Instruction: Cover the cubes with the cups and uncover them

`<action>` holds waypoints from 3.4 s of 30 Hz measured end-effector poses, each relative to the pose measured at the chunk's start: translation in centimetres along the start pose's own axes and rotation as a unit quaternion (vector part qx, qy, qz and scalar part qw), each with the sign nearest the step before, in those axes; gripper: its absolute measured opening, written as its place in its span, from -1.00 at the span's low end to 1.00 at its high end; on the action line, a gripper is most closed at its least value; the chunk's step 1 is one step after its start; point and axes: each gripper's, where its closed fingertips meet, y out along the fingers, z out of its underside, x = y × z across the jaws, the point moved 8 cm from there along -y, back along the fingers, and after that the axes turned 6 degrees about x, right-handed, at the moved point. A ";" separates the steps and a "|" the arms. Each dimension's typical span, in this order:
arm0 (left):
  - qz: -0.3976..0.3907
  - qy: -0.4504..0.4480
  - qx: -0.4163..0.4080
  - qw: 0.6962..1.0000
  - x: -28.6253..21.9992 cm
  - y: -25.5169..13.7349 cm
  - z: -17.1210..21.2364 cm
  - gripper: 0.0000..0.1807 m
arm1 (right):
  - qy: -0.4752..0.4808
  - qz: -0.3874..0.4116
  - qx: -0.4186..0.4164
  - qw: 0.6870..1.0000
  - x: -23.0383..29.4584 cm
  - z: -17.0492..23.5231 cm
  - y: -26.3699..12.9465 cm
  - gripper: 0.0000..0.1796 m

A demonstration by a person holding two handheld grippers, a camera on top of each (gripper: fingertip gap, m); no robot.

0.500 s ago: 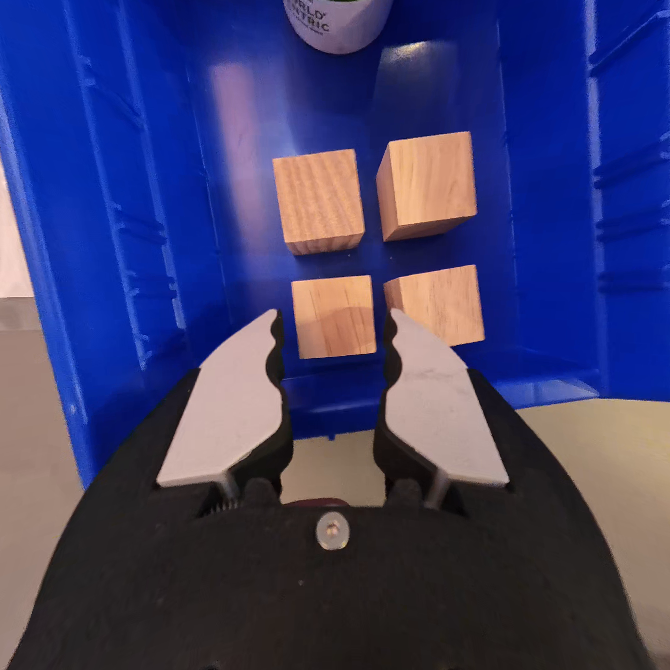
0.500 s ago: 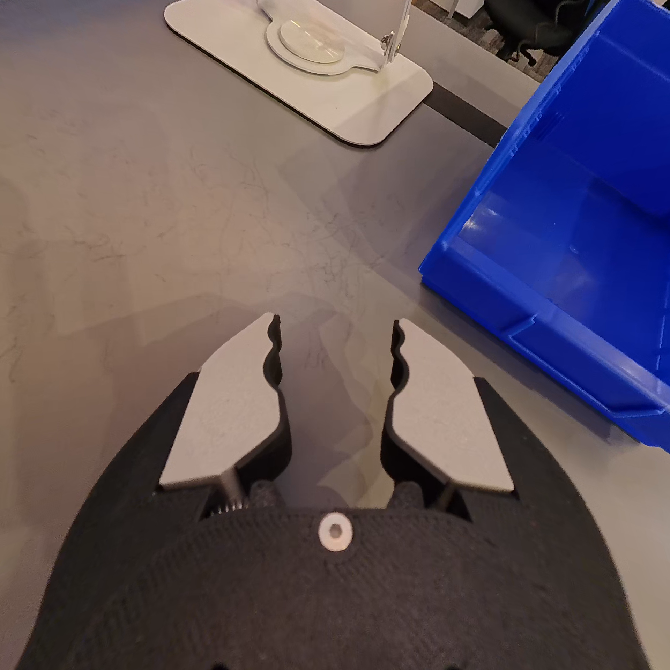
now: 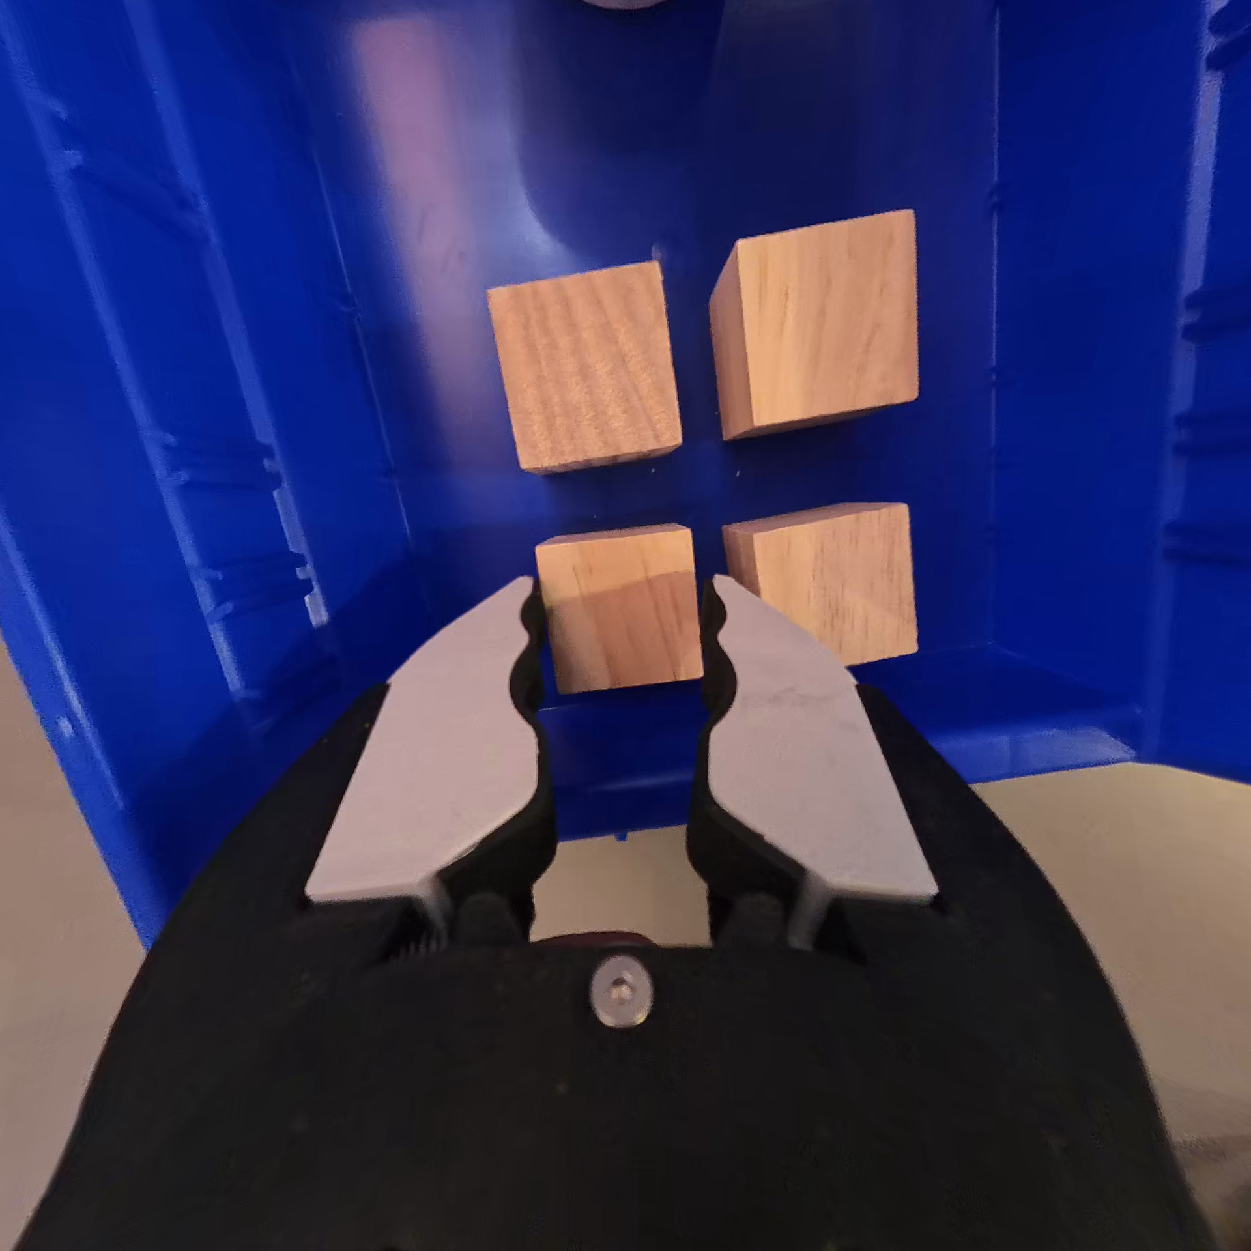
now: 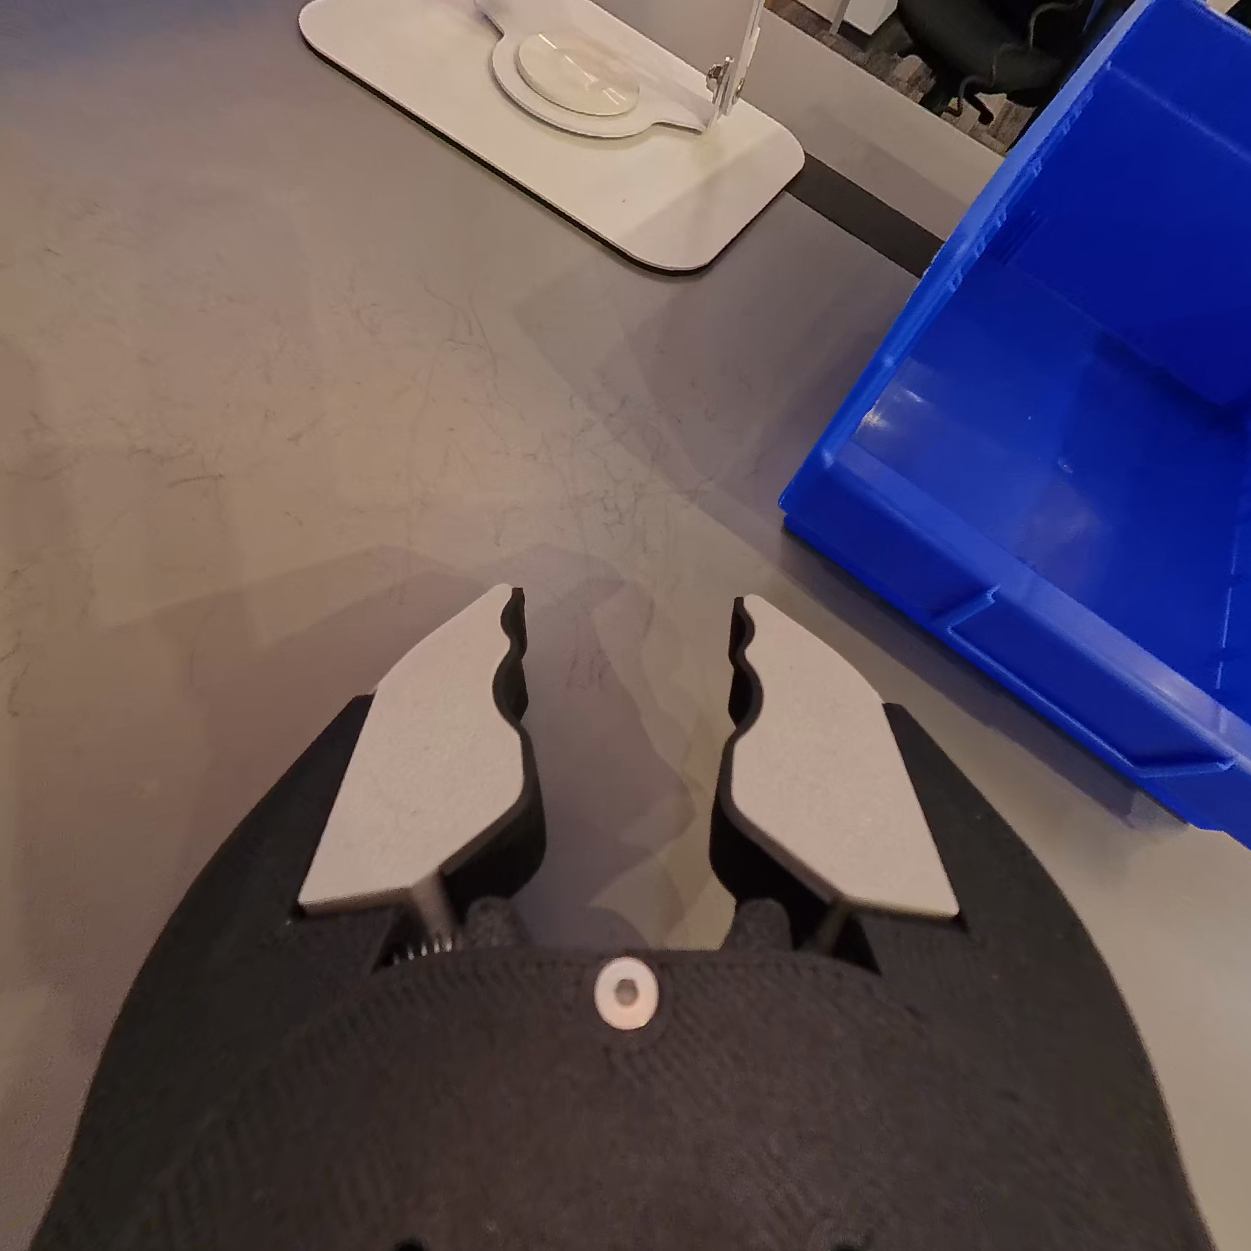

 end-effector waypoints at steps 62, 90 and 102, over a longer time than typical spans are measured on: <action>0.164 0.599 0.039 0.783 -9.7 -5.5 14.1 -0.20 | -0.006 0.004 0.003 1.000 0.1 0.0 0.0 -0.37; 0.104 0.604 0.034 0.790 -3.7 -0.4 -1.9 -0.46 | -0.005 0.002 0.003 1.000 0.1 0.0 0.1 -0.38; 0.096 0.590 -0.007 0.802 -3.5 -3.6 -2.3 -0.53 | -0.001 -0.006 0.000 1.000 0.0 0.0 0.0 -0.37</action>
